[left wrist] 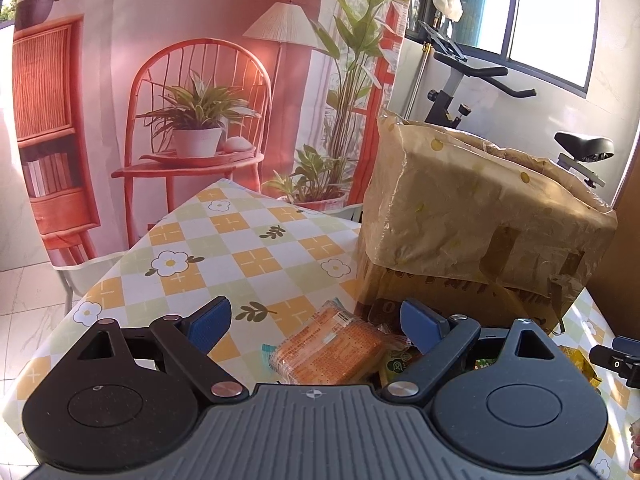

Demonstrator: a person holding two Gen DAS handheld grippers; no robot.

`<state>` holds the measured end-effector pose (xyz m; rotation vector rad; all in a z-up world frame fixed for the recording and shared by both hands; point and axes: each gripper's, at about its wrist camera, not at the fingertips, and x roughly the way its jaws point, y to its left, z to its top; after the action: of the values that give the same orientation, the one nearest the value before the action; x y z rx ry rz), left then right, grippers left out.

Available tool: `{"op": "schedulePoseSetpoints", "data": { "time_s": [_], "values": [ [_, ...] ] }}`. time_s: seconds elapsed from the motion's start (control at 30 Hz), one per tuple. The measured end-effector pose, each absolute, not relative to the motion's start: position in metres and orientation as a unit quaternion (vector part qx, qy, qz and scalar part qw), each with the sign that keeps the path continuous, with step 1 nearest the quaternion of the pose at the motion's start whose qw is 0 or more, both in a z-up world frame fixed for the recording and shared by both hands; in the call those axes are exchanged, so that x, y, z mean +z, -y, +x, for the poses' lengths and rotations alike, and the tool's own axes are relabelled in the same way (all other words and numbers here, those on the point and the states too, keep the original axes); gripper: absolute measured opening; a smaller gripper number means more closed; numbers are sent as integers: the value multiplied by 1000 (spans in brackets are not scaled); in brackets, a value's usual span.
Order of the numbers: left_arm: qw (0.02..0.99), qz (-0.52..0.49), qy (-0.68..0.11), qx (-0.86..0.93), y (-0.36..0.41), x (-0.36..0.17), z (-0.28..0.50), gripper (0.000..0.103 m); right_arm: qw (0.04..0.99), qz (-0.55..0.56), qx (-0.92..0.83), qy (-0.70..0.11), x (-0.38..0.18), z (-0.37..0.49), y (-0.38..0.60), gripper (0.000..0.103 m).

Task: Organize snacks
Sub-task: 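Withdraw both tools from the box and lower them to the snack pile, then grasp the yellow corn chip bag with right tool while left tool grasps blue-dotted packet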

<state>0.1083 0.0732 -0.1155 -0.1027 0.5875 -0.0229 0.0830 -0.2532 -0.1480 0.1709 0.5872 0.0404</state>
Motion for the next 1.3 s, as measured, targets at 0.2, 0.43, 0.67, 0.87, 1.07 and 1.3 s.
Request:
{"op": "schedulePoseSetpoints", "data": {
  "time_s": [0.2,0.43,0.67,0.87,1.07,1.3],
  "values": [
    [957,-43,-286,-4,-85,-99,88,93,951,101,37,-290,-143,70,256,102],
    [947,-64,-314,-11,-86,-124,98,90,948,42,37,-314,-162,89,251,97],
    [930,-81,-353,-63,-68,-169,105,88,929,15,66,-364,-182,123,247,94],
    [908,-67,-400,-109,-61,-198,100,88,924,61,53,-373,-193,124,253,95],
    [892,-50,-431,-122,-51,-219,101,89,924,90,34,-370,-193,117,256,95],
    [885,-23,-448,-125,-38,-237,102,90,918,87,25,-387,-201,113,251,93]
  ]
}}
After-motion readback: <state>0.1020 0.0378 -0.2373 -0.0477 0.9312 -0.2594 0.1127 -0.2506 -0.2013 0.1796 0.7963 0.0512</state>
